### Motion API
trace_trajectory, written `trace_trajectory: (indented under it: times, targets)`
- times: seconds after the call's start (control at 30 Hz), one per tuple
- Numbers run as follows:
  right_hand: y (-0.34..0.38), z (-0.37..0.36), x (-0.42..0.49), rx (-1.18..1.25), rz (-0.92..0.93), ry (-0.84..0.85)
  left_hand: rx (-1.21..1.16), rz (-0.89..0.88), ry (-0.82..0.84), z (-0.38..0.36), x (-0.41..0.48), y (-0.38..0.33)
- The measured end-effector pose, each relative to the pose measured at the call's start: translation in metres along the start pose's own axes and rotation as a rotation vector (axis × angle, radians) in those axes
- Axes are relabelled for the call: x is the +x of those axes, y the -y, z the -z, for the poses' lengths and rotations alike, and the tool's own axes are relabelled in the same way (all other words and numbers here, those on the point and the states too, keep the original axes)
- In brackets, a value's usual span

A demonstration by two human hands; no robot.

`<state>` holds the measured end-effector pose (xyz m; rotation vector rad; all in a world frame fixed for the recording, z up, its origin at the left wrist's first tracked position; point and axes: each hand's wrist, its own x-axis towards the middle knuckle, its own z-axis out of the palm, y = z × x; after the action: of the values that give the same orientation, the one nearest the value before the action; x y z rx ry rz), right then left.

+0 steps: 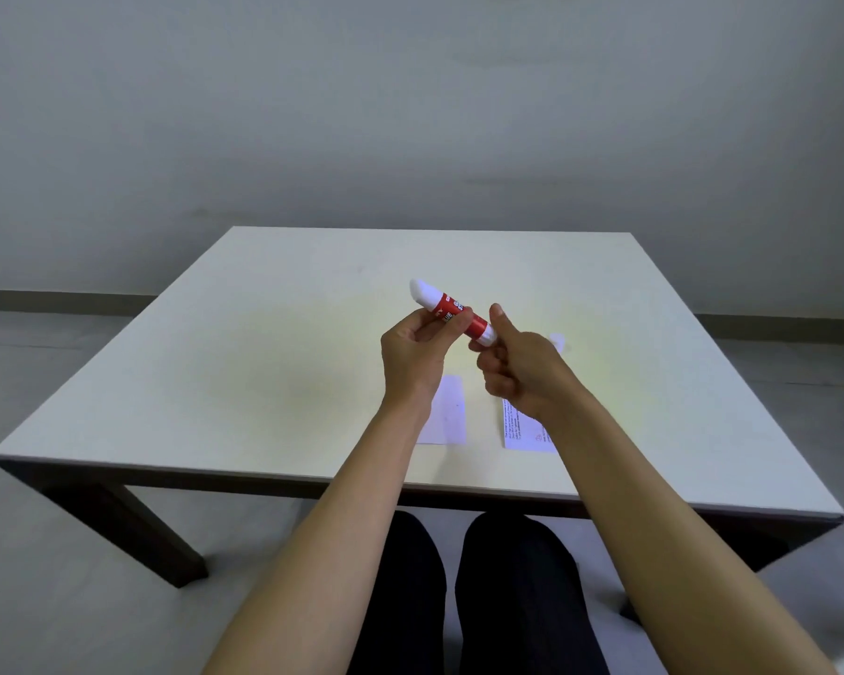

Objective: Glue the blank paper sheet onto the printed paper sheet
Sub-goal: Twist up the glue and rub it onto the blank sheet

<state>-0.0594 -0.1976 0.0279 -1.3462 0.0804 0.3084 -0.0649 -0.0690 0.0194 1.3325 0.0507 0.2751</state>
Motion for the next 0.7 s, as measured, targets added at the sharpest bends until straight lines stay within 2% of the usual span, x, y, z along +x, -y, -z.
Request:
trace_trajectory:
  times: [0.17,0.27,0.33,0.4,0.5,0.6,0.7]
  targets:
    - [-0.005,-0.003,0.002,0.122,-0.190,-0.007,-0.010,0.020,0.048,0.004,-0.002,0.003]
    - [-0.007,-0.001,0.001,0.146,-0.079,0.093,-0.012,0.015,0.051,0.009,-0.001,0.005]
    - [-0.010,-0.001,-0.001,0.144,0.041,0.182,0.026,0.012,0.116,0.011,0.000,0.007]
    - [-0.012,-0.001,-0.002,0.215,0.096,0.149,0.150,-0.013,0.247,0.017,0.002,0.009]
    - [-0.012,0.010,0.000,0.305,0.101,-0.042,0.417,0.026,0.385,0.048,0.011,0.008]
    - [-0.018,0.027,0.001,0.192,0.128,-0.080,0.849,0.109,0.546,0.094,0.017,0.013]
    - [-0.028,0.024,0.001,0.085,0.128,-0.092,1.041,0.128,0.688,0.107,0.015,0.019]
